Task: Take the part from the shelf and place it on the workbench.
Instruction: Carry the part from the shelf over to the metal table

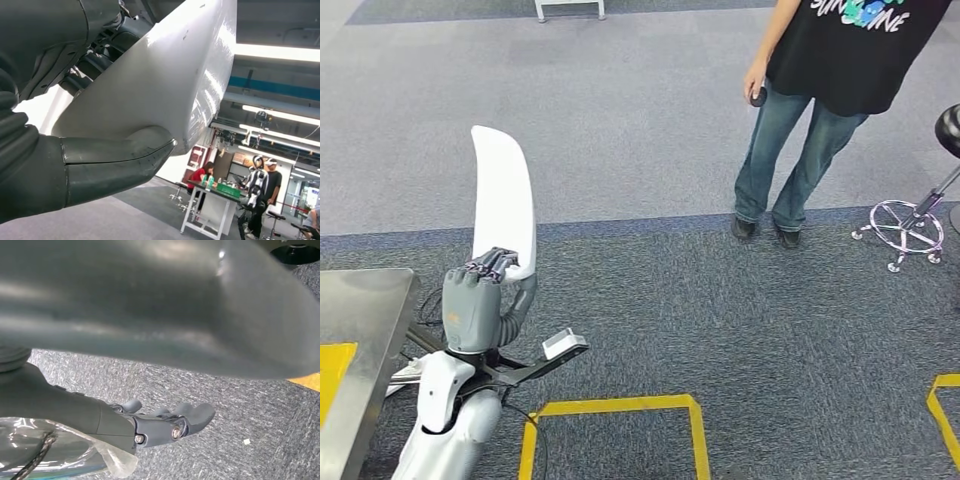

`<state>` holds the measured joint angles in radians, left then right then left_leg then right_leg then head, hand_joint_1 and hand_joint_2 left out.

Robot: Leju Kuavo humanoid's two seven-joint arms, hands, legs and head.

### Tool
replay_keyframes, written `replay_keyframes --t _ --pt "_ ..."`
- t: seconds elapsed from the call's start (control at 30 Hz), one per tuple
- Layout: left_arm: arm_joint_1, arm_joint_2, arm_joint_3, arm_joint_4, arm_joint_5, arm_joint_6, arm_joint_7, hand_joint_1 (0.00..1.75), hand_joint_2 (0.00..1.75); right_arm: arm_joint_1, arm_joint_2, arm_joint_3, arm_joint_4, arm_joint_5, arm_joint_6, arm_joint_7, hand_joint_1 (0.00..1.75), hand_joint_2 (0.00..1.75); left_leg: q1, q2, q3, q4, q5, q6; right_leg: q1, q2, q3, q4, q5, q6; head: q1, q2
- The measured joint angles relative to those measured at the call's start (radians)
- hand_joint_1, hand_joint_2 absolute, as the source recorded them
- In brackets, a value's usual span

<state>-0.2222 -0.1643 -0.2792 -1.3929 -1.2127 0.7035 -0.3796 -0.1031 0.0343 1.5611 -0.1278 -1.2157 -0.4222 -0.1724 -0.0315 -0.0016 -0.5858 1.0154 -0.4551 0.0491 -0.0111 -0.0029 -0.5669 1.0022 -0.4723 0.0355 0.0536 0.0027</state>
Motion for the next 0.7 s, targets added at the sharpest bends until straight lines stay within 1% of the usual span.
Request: replay_keyframes --t 0.07,0.1,0.13,0.17,0.23,0.27,0.3,0.33,0.37,0.4,0.43,0.47,0.5,0.53,0.57,0.6,0.63,0.67,0.7 --pt "0.000 0.000 0.000 0.000 0.000 0.000 0.001 1.75 1.75 0.000 0.000 0.000 0.000 0.005 -0.001 0.000 0.00 0.00 0.002 -0.002 0.002 -0.009 0.005 0.007 0.000 -0.003 0.001 -0.001 0.000 0.005 0.000 0.000" --pt "-0.001 0.000 0.000 0.000 0.000 0.000 0.001 1.75 1.75 -0.001 0.000 0.000 0.000 0.008 -0.002 0.000 0.00 0.00 0.004 -0.004 0.006 -0.018 0.010 0.011 0.000 -0.003 -0.002 0.008 -0.008 0.008 0.000 0.000" --pt "-0.002 0.000 0.000 0.000 0.000 0.000 0.001 1.75 1.75 -0.001 0.000 0.000 0.000 0.012 -0.004 0.000 0.00 0.00 0.007 -0.006 0.010 -0.026 0.015 0.014 0.001 -0.002 -0.013 0.032 -0.026 0.010 0.001 0.000" --pt "-0.003 -0.001 0.000 0.000 0.000 0.000 0.001 1.75 1.75 -0.001 0.000 0.000 0.000 0.016 -0.006 0.000 0.00 0.00 0.010 -0.010 0.013 -0.033 0.019 0.017 0.001 0.000 -0.034 0.079 -0.055 0.012 0.002 0.000" --pt "-0.002 0.000 0.000 0.000 0.000 0.000 0.002 1.75 1.75 0.000 0.000 0.001 0.000 0.019 -0.008 0.001 0.00 0.00 0.010 -0.018 0.010 -0.033 0.020 0.018 0.000 0.002 -0.093 0.207 -0.118 0.014 0.003 0.000" --pt "-0.001 0.000 0.000 0.001 0.000 0.000 0.003 1.75 1.75 0.001 0.000 0.001 0.000 0.019 -0.009 0.001 0.00 0.00 0.010 -0.024 0.008 -0.031 0.021 0.017 0.000 0.002 -0.117 0.257 -0.134 0.016 0.003 0.000" --pt "0.001 0.001 0.000 0.001 0.000 0.000 0.003 1.75 1.75 0.001 0.000 0.001 0.000 0.019 -0.010 0.001 0.00 0.00 0.011 -0.031 0.007 -0.030 0.021 0.016 -0.002 0.002 -0.124 0.274 -0.131 0.017 0.003 0.000" --pt "0.002 0.001 0.000 0.002 0.000 0.000 0.003 1.75 1.75 0.002 0.000 0.001 0.000 0.019 -0.010 0.001 0.00 0.00 0.012 -0.040 0.006 -0.027 0.021 0.014 -0.004 0.003 -0.112 0.250 -0.110 0.019 0.003 0.000" --pt "0.003 0.002 0.000 0.002 0.000 0.000 0.003 1.75 1.75 0.002 0.000 0.001 0.000 0.019 -0.010 0.001 0.00 0.00 0.013 -0.051 0.006 -0.024 0.020 0.011 -0.007 0.010 -0.082 0.192 -0.075 0.021 0.003 0.000" --pt "0.003 0.002 0.000 0.002 0.000 0.000 0.003 1.75 1.75 0.002 0.000 0.001 0.000 0.019 -0.011 0.001 0.00 0.00 0.014 -0.061 0.003 -0.019 0.018 0.006 -0.012 0.033 -0.047 0.123 -0.049 0.023 0.003 0.000" --pt "0.002 0.002 0.000 0.002 0.000 0.000 0.003 1.75 1.75 0.002 0.000 0.001 0.000 0.019 -0.011 0.000 0.00 0.00 0.014 -0.071 -0.002 -0.010 0.016 0.000 -0.017 0.058 -0.016 0.065 -0.032 0.023 0.003 0.000" --pt "0.001 0.001 0.000 0.002 0.000 0.000 0.003 1.75 1.75 0.002 0.000 0.001 0.000 0.019 -0.011 0.000 0.00 0.00 0.015 -0.081 -0.009 -0.003 0.015 -0.007 -0.020 0.078 0.003 0.029 -0.026 0.022 0.002 0.000" --pt "0.001 0.001 0.000 0.002 0.000 0.000 0.003 1.75 1.75 0.002 0.000 0.001 0.000 0.019 -0.011 0.001 0.00 0.00 0.016 -0.091 -0.016 0.002 0.017 -0.014 -0.020 0.090 0.010 0.017 -0.030 0.018 0.002 0.000" --pt "0.001 0.001 0.000 0.002 0.000 0.000 0.003 1.75 1.75 0.003 0.000 0.001 0.000 0.019 -0.012 0.001 0.00 0.00 0.017 -0.103 -0.023 0.004 0.020 -0.020 -0.018 0.081 0.011 0.016 -0.029 0.013 0.002 0.000" --pt "0.002 0.002 0.000 0.002 0.000 0.000 0.003 1.75 1.75 0.003 0.000 0.001 0.000 0.019 -0.012 0.001 0.00 0.00 0.019 -0.110 -0.027 0.004 0.022 -0.025 -0.018 0.068 0.011 0.016 -0.027 0.007 0.002 0.000" --pt "0.003 0.003 0.000 0.002 0.000 0.000 0.003 1.75 1.75 0.003 -0.001 0.001 0.000 0.018 -0.012 0.000 0.00 0.00 0.019 -0.102 -0.032 0.011 0.018 -0.031 -0.018 0.057 0.011 0.015 -0.025 0.001 0.001 0.000" --pt "0.002 0.004 0.000 0.002 0.000 0.000 0.003 1.75 1.75 0.002 -0.001 0.001 0.001 0.018 -0.013 0.000 0.00 0.00 0.020 -0.083 -0.043 0.033 0.003 -0.036 -0.018 0.044 0.012 0.013 -0.023 -0.005 -0.001 0.000" --pt "0.001 0.004 0.000 0.002 0.000 0.000 0.003 1.75 1.75 0.002 -0.002 0.001 0.001 0.018 -0.013 0.000 0.00 0.00 0.020 -0.057 -0.063 0.076 -0.023 -0.041 -0.018 0.030 0.012 0.012 -0.023 -0.009 -0.004 0.000" --pt "0.000 0.004 -0.001 0.002 0.000 0.000 0.003 1.75 1.75 0.002 -0.002 0.001 0.001 0.018 -0.013 -0.001 0.00 0.00 0.021 -0.030 -0.090 0.137 -0.055 -0.047 -0.016 0.017 0.012 0.012 -0.023 -0.013 -0.007 0.000"
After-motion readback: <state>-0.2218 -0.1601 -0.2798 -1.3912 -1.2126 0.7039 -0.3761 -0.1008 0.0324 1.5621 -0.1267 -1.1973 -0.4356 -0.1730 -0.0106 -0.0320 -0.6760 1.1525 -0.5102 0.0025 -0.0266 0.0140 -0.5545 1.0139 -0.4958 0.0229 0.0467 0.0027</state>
